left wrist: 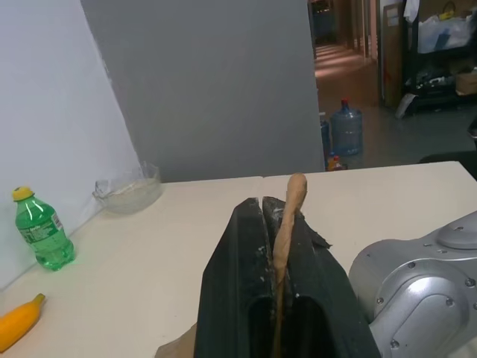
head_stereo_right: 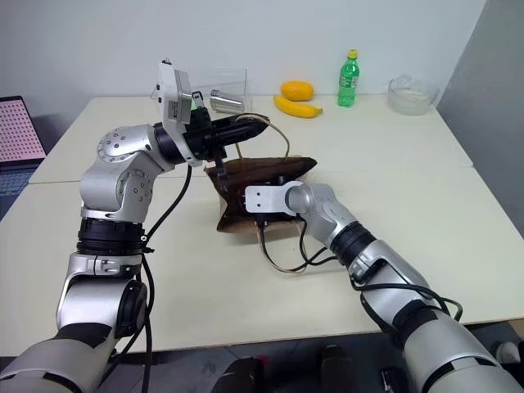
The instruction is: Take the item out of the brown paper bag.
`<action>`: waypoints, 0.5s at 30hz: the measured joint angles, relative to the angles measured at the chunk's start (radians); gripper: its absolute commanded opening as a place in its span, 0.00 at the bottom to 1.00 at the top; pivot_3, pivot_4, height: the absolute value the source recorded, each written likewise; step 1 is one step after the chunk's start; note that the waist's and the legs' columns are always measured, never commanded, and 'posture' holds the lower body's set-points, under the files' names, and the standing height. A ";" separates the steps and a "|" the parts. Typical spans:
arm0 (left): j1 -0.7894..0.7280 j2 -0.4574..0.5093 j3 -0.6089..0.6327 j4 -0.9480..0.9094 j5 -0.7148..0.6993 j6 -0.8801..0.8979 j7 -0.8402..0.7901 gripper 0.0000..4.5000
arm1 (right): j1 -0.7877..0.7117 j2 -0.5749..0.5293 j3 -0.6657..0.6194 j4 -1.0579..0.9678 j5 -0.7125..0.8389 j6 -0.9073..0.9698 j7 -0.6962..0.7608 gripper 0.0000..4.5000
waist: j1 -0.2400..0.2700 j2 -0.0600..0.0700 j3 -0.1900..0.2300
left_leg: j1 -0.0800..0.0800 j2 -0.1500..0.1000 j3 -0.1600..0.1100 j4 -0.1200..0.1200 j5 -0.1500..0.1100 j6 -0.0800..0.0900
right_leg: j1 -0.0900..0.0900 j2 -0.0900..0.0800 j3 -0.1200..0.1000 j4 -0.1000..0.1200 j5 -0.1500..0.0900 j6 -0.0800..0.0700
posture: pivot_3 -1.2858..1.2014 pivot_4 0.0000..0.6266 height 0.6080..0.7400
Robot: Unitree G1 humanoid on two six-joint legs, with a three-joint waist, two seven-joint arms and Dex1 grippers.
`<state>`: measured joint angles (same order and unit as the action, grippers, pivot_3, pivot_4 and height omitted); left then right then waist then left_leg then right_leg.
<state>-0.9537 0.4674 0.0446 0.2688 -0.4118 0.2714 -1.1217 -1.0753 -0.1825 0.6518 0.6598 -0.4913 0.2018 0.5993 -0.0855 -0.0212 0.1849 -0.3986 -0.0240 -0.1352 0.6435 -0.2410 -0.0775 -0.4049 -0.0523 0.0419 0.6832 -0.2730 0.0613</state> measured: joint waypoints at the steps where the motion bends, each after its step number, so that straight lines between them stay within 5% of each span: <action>1: 0.000 0.000 0.000 0.005 0.003 -0.006 0.000 0.00 | 0.011 -0.004 -0.011 -0.021 0.003 0.005 0.009 0.67 | 0.000 0.000 0.000 | 0.000 0.000 0.000 0.000 0.000 0.000 | 0.000 0.000 0.000 0.000 0.000 0.000 | 0.52 0.24 1.00; 15: -0.051 -0.003 -0.016 0.194 0.124 -0.165 0.057 0.00 | 0.235 -0.166 -0.195 -0.714 0.319 0.247 0.402 0.67 | 0.002 0.000 0.000 | -0.002 0.000 0.000 0.000 -0.002 0.003 | -0.001 0.000 0.000 -0.001 0.000 0.000 | 0.52 0.24 1.00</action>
<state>-1.0046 0.4641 0.0290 0.4633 -0.2875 0.1064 -1.0642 -0.8406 -0.3489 0.4569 -0.0546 -0.1721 0.4489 1.0013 -0.0832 -0.0210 0.1850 -0.4004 -0.0244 -0.1354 0.6431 -0.2428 -0.0744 -0.4058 -0.0526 0.0415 0.6819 -0.2731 0.0614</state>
